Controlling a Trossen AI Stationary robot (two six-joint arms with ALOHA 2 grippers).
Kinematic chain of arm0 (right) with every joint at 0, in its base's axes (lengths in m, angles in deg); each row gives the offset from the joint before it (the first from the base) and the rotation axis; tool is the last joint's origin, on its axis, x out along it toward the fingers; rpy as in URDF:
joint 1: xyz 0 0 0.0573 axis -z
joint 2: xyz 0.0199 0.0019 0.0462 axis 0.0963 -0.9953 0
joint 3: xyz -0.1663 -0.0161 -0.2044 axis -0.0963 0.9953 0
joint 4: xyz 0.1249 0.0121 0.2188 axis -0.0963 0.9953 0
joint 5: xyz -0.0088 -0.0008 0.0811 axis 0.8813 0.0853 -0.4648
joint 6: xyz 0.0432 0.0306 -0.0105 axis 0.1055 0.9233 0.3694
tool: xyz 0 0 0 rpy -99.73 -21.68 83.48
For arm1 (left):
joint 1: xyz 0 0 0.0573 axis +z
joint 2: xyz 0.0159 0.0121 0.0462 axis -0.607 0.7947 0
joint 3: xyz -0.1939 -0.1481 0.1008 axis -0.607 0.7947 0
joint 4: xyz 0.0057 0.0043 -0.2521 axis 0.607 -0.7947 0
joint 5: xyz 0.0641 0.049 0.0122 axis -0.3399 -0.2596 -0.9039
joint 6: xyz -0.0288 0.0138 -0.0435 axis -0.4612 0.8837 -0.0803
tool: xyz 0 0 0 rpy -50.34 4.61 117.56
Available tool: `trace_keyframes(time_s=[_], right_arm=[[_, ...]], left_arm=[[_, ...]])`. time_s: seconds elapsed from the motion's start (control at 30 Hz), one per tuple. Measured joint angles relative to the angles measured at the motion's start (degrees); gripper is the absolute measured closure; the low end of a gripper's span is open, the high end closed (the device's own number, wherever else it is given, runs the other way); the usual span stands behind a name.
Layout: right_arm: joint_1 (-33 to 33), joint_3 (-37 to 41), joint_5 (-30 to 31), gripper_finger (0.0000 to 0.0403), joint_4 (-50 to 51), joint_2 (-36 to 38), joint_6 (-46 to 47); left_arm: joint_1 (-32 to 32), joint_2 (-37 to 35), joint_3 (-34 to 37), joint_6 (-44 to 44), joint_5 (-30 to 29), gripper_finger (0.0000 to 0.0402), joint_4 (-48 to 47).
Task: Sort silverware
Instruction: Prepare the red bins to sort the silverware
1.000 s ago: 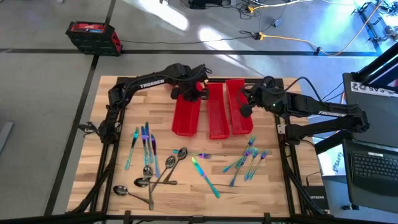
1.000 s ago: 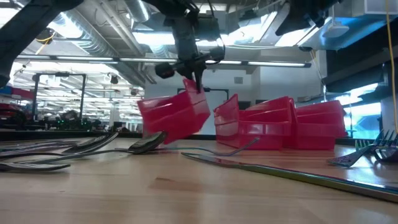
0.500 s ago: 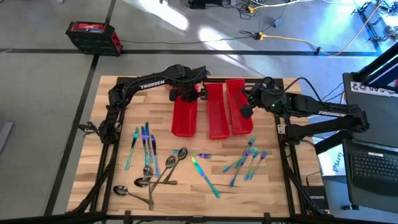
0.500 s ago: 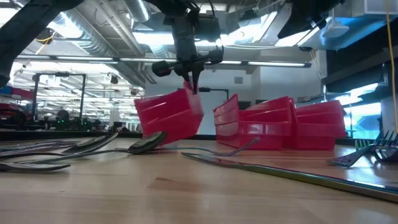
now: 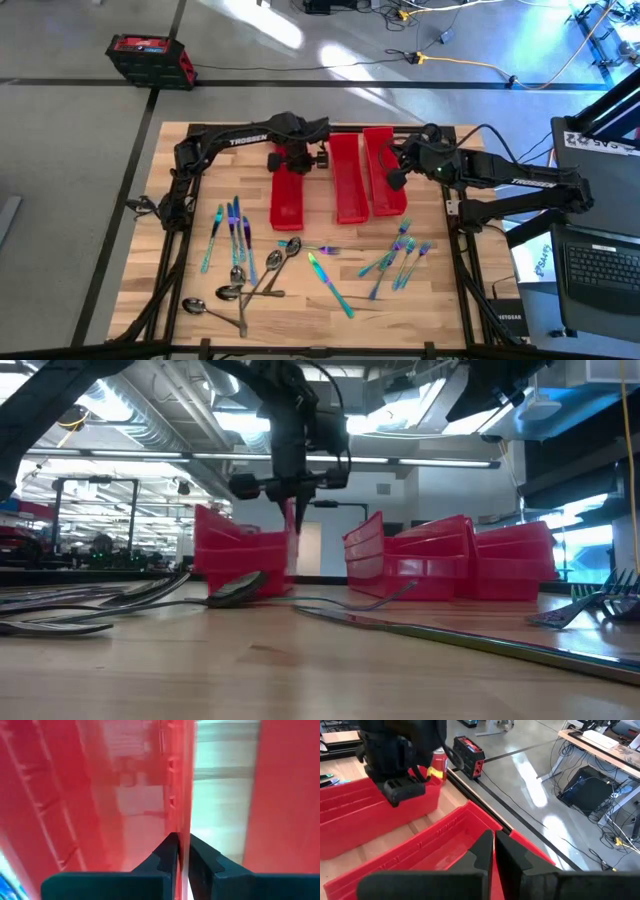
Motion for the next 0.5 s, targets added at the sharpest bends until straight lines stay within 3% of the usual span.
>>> trace_keyframes(time_s=[0.5], right_arm=[[0.0,0.0,0.0,0.04,0.1,0.0,2.4]], left_arm=[[-0.1,0.0,0.5,2.2,0.5,0.0384,8.7]])
